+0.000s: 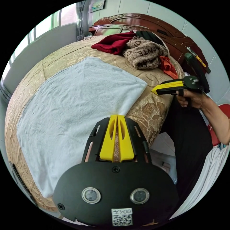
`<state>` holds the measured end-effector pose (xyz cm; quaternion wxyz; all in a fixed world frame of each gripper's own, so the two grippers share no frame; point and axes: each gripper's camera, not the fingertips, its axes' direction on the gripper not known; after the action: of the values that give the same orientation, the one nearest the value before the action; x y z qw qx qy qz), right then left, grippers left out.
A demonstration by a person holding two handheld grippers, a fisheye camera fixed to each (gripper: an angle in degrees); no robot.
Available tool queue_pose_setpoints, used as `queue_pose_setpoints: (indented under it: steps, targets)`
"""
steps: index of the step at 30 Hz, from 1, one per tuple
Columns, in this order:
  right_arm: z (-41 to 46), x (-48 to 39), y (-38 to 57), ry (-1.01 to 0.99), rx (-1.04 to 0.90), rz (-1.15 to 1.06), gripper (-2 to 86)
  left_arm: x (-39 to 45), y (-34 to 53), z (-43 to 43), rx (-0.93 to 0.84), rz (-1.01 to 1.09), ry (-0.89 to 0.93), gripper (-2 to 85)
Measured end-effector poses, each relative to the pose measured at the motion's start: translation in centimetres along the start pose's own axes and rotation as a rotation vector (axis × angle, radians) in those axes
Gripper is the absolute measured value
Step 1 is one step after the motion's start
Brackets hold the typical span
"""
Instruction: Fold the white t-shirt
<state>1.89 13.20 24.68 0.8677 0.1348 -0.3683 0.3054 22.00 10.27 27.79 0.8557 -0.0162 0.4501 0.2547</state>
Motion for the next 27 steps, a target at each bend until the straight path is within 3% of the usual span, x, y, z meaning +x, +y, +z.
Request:
queue_pose_setpoints:
  steps: [3, 7, 11, 22, 27]
  targets:
    - [-0.3, 3.1, 0.9, -0.082, 0.036, 0.056, -0.1, 0.9, -0.5, 0.7, 0.000, 0.026, -0.015, 0.8]
    - [-1.0, 9.8, 3.3, -0.427, 0.190, 0.350, 6.0, 1.3, -0.9, 0.7, 0.016, 0.013, 0.018, 0.8]
    - [2.0, 14.8, 3.8, -0.605, 0.171, 0.511, 10.1, 2.8, -2.2, -0.8, 0.118, 0.022, 0.055, 0.9]
    - [5.9, 21.2, 4.0, -0.663, 0.136, 0.644, 9.6, 8.7, -6.9, 2.3, 0.089, 0.164, -0.027, 8.3]
    - [7.3, 23.5, 4.2, -0.726, 0.147, 0.647, 2.6, 11.7, -8.7, 4.0, 0.050, 0.221, -0.073, 11.5]
